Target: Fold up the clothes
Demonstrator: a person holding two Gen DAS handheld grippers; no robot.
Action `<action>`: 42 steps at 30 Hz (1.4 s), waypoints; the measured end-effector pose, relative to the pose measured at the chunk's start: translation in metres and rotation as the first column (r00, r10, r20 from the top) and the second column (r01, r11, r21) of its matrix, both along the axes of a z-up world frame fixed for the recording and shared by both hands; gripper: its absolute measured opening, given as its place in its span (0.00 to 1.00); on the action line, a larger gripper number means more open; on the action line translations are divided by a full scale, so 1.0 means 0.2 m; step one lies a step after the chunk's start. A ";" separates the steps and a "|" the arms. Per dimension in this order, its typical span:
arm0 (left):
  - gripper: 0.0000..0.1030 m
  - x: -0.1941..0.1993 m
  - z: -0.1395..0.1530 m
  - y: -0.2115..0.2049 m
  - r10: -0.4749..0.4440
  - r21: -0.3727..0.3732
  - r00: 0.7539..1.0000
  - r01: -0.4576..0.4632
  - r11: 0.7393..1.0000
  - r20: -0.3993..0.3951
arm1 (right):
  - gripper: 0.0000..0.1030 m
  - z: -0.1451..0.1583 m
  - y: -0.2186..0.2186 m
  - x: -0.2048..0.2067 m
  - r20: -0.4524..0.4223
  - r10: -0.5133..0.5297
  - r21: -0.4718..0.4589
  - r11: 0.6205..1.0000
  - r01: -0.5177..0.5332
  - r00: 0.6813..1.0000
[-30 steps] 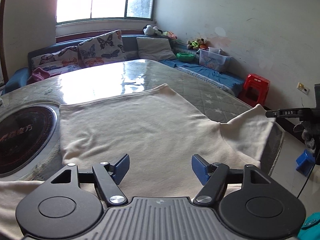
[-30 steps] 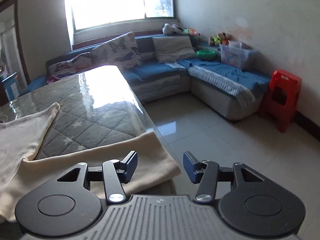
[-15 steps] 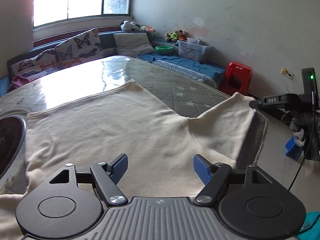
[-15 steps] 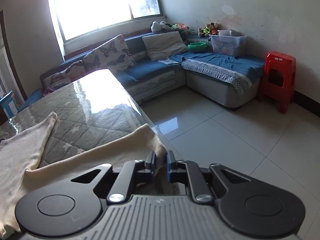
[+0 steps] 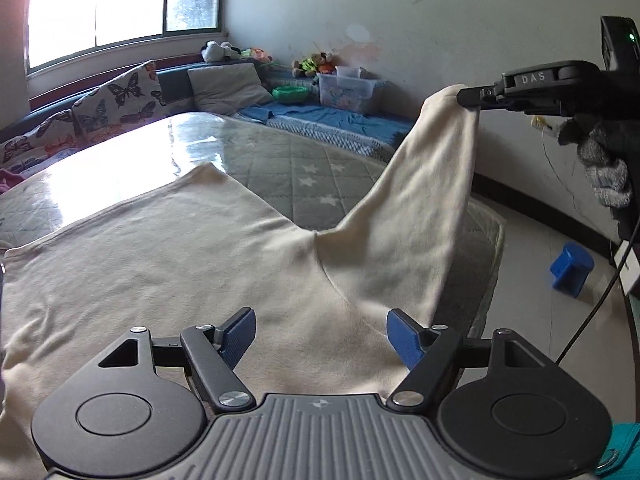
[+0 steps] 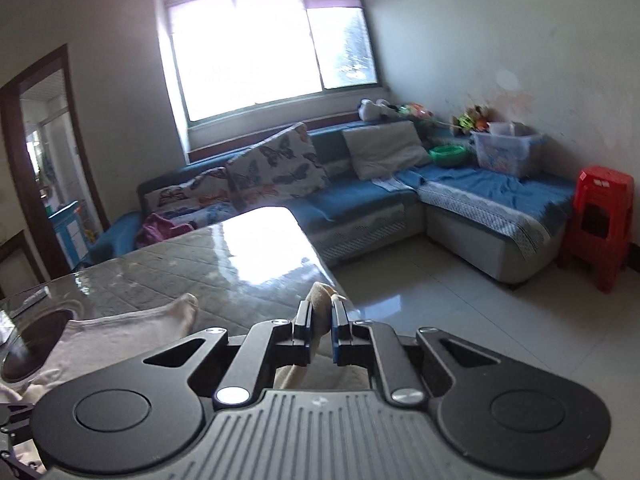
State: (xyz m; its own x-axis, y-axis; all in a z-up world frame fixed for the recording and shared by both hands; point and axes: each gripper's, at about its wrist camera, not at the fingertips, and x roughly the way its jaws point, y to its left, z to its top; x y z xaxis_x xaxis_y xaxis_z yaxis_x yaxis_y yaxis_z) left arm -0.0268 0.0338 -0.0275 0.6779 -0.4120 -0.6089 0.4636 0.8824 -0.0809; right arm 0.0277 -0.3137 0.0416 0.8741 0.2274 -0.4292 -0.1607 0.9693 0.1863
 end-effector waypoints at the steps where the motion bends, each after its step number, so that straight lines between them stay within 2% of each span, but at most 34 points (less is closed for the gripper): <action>1: 0.73 -0.01 0.02 0.03 0.015 -0.015 1.000 -0.015 1.000 0.005 | 0.08 0.03 0.04 0.00 0.009 0.025 -0.006 1.000 -0.025 1.000; 6: 0.73 -0.06 0.08 0.23 0.137 -0.061 0.990 -0.135 0.989 0.032 | 0.08 0.15 0.27 0.00 0.037 0.186 -0.029 0.982 -0.185 0.982; 11: 0.73 -0.14 0.09 0.44 0.271 -0.081 0.962 -0.268 0.960 0.038 | 0.08 0.19 0.61 -0.01 0.031 0.380 -0.071 0.923 -0.377 0.924; 16: 0.73 -0.24 0.09 0.62 0.393 -0.120 0.919 -0.387 0.914 0.032 | 0.08 0.13 0.96 -0.01 -0.027 0.549 -0.083 0.832 -0.549 0.835; 21: 0.73 -0.32 0.08 0.73 0.460 -0.127 0.888 -0.454 0.882 0.022 | 0.08 0.00 1.27 -0.09 -0.115 0.680 -0.109 0.716 -0.690 0.724; 23: 0.73 -0.35 0.07 0.76 0.476 -0.128 0.879 -0.470 0.873 0.015 | 0.08 -0.06 1.37 -0.13 -0.152 0.717 -0.114 0.671 -0.732 0.681; 27: 0.73 -0.38 0.06 0.77 0.492 -0.126 0.870 -0.488 0.863 0.000 | 0.10 -0.16 1.45 -0.17 -0.205 0.759 -0.113 0.608 -0.786 0.618; 28: 0.73 -0.38 0.06 0.77 0.491 -0.125 0.871 -0.488 0.864 -0.001 | 0.11 -0.17 1.46 -0.18 -0.210 0.764 -0.113 0.601 -0.791 0.610; 30: 0.72 -0.38 0.06 0.76 0.481 -0.123 0.876 -0.478 0.870 0.000 | 0.18 -0.17 1.44 -0.18 -0.206 0.771 -0.110 0.594 -0.797 0.603; 32: 0.72 -0.36 0.06 0.74 0.461 -0.121 0.888 -0.457 0.881 0.005 | 0.20 -0.16 1.42 -0.19 -0.201 0.778 -0.107 0.587 -0.802 0.596; 33: 0.72 -0.36 0.07 0.72 0.449 -0.119 0.894 -0.444 0.888 0.009 | 0.20 -0.15 1.38 -0.19 -0.193 0.770 -0.111 0.599 -0.793 0.609; 35: 0.69 -0.34 0.07 0.68 0.423 -0.101 0.906 -0.418 0.903 0.025 | 0.20 -0.13 1.32 -0.17 -0.180 0.747 -0.119 0.630 -0.768 0.640; 36: 0.68 -0.34 0.07 0.66 0.412 -0.092 0.911 -0.408 0.908 0.032 | 0.20 -0.12 1.26 -0.15 -0.182 0.722 -0.128 0.656 -0.744 0.668; 39: 0.55 -0.30 0.05 0.61 0.380 -0.080 0.925 -0.377 0.923 0.028 | 0.21 -0.15 1.10 -0.12 -0.195 0.635 -0.176 0.727 -0.664 0.747; 42: 0.54 -0.26 0.01 0.57 0.372 -0.050 0.928 -0.370 0.928 0.018 | 0.21 -0.21 0.94 -0.10 -0.217 0.547 -0.199 0.786 -0.585 0.809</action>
State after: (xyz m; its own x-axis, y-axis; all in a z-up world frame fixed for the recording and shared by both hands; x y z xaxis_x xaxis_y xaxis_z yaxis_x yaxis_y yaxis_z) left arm -0.0783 0.1469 -0.0247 0.8033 -0.1542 -0.5753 0.1063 0.9875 -0.1162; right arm 0.0073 -0.1257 -0.0013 0.5472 0.5337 -0.6448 -0.6857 0.7276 0.0204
